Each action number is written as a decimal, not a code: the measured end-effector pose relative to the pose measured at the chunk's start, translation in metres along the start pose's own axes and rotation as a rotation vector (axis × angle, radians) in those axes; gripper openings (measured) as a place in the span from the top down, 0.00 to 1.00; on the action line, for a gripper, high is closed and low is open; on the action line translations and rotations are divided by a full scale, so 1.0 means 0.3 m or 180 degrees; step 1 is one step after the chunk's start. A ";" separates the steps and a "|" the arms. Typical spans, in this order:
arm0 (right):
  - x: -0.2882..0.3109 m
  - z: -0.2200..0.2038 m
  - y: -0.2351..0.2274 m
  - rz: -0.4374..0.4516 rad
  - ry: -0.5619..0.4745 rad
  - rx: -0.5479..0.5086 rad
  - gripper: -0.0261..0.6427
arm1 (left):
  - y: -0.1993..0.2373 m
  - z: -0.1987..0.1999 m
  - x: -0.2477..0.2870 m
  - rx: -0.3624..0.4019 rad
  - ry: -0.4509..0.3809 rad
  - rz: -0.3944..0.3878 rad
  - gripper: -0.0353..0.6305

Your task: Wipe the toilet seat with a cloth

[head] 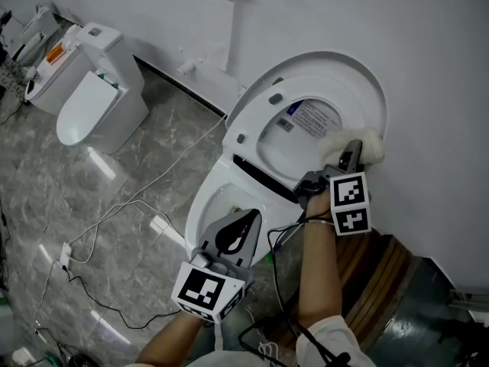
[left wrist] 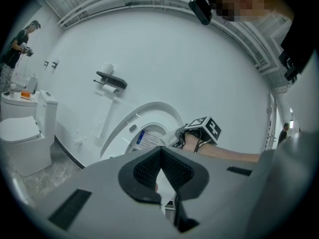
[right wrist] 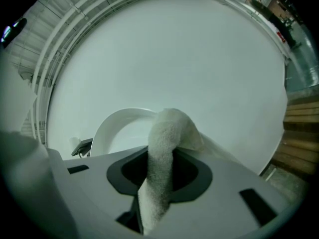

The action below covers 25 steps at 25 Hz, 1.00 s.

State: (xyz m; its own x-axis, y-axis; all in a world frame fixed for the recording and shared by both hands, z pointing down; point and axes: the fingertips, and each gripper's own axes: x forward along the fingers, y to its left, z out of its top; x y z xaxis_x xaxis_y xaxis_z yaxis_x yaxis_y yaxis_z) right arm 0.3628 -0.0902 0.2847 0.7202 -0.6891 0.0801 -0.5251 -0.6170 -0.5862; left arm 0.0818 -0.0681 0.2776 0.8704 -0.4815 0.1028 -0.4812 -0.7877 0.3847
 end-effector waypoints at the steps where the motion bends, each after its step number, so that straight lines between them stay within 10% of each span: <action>1: -0.005 0.004 0.005 0.0033 0.0003 -0.0012 0.81 | -0.002 0.001 0.001 0.0004 0.0001 -0.0005 0.95; 22: -0.397 0.069 -0.047 0.0761 0.0694 -0.0631 0.81 | -0.082 0.183 0.232 0.0662 0.0164 -0.0844 0.94; 25: -0.457 0.088 -0.099 0.0697 0.0770 -0.0578 0.81 | -0.096 0.201 0.307 0.0713 0.0385 -0.1190 0.68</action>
State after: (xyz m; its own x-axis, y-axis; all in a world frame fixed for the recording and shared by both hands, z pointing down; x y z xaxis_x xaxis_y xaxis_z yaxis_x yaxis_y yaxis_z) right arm 0.2916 0.0326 0.2700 0.4654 -0.8687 0.1696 -0.7423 -0.4875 -0.4597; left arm 0.1696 -0.1130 0.2206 0.9882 -0.1101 0.1061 -0.1304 -0.9692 0.2090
